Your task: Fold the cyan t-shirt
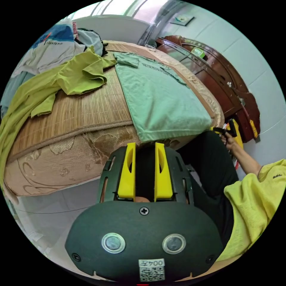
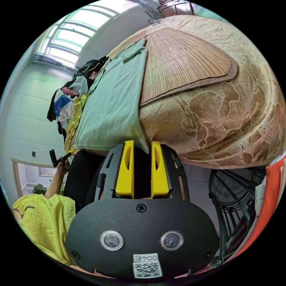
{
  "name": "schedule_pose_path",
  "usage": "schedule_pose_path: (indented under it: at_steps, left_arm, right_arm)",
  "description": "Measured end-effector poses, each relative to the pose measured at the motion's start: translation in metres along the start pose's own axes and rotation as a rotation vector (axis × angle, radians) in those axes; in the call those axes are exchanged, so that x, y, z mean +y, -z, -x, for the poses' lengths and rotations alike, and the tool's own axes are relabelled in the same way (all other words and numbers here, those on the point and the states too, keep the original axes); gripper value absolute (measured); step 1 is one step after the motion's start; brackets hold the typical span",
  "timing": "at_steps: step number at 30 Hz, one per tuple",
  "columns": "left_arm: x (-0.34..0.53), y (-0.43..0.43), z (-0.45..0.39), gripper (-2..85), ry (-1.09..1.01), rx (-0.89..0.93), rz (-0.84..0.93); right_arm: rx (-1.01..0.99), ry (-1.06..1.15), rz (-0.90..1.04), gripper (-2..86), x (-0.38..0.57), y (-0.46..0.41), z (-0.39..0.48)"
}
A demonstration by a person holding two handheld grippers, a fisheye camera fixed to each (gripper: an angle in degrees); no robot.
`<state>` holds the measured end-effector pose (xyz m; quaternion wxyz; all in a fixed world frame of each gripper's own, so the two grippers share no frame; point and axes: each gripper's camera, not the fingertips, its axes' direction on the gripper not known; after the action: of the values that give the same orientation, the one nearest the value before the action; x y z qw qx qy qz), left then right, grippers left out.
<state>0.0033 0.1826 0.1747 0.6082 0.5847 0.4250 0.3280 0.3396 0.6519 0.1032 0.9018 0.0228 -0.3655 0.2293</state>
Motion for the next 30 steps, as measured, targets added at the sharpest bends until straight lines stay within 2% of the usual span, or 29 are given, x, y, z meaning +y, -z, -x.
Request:
schedule_pose_path:
  at_steps: [2,9,18,24,30]
  left_arm:
    - [-0.012,0.004,0.023,9.7,0.083,0.122,-0.041]
    - [-0.037,0.003,0.058,10.8,0.199,0.234,-0.051]
    - [-0.065,0.008,0.06,9.1,0.211,0.226,-0.038]
    - [-0.092,0.002,0.018,7.5,0.1,0.121,0.026]
    - [-0.096,0.01,0.048,6.6,0.205,0.247,-0.005]
  right_arm:
    - [-0.029,0.018,-0.004,3.3,0.0,0.005,0.005]
    - [-0.18,-0.041,-0.102,1.2,0.001,0.043,0.006]
    - [-0.249,-0.045,-0.092,2.0,-0.01,0.039,0.034]
    - [-0.267,-0.028,-0.132,6.3,-0.01,0.038,0.054]
    - [-0.244,0.021,-0.108,10.6,-0.018,0.026,0.086]
